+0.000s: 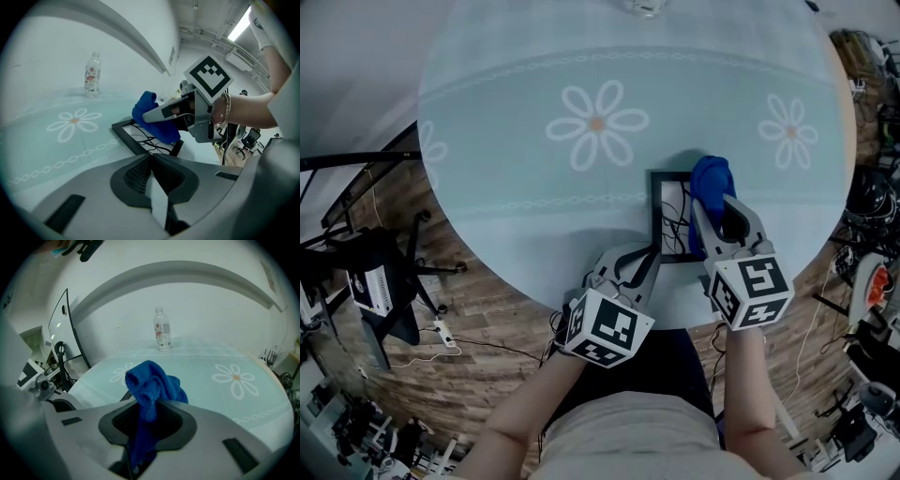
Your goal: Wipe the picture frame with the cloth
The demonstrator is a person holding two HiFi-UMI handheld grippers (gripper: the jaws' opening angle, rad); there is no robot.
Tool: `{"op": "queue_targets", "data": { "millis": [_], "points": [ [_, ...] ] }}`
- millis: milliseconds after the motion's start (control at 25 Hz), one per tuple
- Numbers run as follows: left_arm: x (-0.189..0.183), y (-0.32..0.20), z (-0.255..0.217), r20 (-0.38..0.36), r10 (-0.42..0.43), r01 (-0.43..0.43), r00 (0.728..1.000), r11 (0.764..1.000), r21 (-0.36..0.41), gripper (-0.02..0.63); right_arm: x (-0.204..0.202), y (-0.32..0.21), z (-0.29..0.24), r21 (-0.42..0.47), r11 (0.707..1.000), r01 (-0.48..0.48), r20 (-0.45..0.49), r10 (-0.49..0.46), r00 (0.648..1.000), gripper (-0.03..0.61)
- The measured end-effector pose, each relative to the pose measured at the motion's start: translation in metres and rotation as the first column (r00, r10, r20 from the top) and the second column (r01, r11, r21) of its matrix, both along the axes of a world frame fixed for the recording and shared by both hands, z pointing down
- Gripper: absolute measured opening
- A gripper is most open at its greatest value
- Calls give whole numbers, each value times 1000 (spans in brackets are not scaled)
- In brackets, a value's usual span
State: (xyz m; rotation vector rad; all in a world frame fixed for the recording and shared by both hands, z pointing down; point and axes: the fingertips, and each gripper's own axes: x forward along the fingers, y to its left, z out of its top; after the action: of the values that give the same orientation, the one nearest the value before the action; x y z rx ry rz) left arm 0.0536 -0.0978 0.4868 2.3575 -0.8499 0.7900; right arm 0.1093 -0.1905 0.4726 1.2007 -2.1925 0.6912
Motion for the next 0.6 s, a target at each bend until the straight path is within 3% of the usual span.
{"op": "queue_targets", "data": {
  "millis": [600],
  "points": [
    [0, 0, 0, -2, 0, 0, 1000, 1000, 1, 28, -41, 5, 3, -10, 989, 145, -2, -145, 989, 92]
  ]
}}
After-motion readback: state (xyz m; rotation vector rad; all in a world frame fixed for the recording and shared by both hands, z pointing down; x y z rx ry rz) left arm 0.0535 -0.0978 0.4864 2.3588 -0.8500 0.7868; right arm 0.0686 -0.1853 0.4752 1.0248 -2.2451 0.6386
